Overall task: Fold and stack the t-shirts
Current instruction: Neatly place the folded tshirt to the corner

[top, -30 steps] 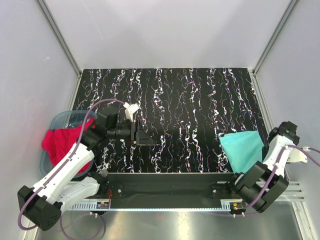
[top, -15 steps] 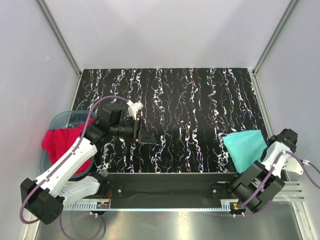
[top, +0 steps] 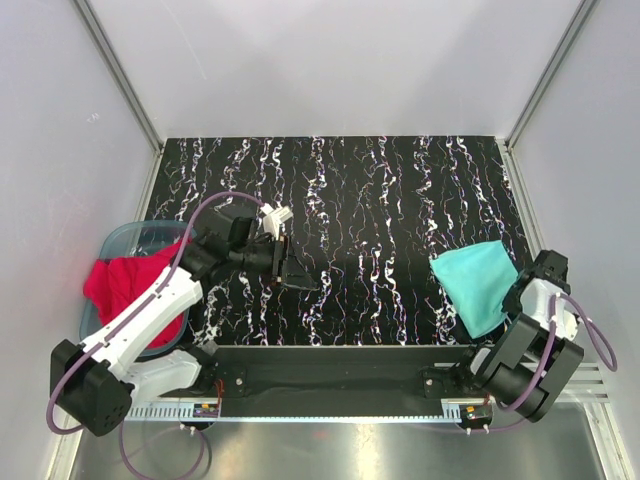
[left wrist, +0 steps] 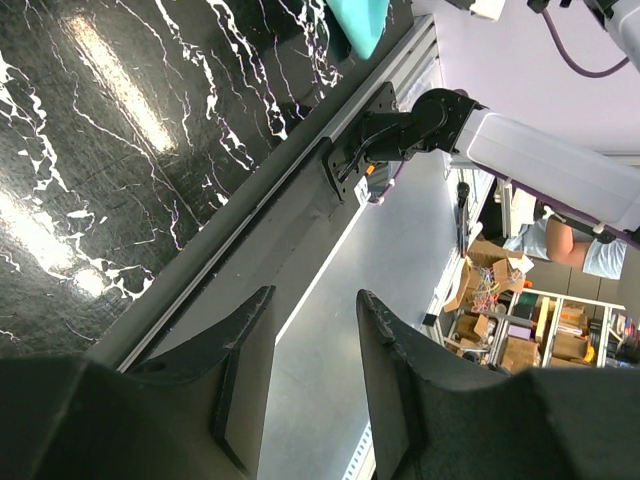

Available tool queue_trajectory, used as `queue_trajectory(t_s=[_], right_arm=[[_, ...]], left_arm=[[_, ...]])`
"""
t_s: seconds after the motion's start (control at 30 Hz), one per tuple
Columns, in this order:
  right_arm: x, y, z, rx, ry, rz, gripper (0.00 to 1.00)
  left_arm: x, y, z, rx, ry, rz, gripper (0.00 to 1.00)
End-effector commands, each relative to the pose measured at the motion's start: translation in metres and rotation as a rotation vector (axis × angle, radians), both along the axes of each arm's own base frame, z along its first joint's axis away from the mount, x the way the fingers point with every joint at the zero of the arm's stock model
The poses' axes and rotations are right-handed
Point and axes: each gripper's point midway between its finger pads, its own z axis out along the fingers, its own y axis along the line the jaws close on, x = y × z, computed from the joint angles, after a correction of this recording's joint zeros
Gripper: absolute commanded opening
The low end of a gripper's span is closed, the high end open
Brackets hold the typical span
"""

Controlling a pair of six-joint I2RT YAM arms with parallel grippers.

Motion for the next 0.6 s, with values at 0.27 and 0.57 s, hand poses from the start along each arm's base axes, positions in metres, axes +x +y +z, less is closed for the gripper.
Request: queue_trajectory(t_s=[0.27, 0.57], right_arm=[[-0.019, -0.032, 0.006, -0.052, 0.016, -0.169, 0.0], [-0.072, -0.041, 0.01, -0.069, 0.149, -0.194, 0.0]], left_arm=[[0.004, -0.006, 0.025, -0.051, -0.071, -0.025, 0.41], [0.003, -0.007, 0.025, -0.061, -0.07, -0.029, 0.41]])
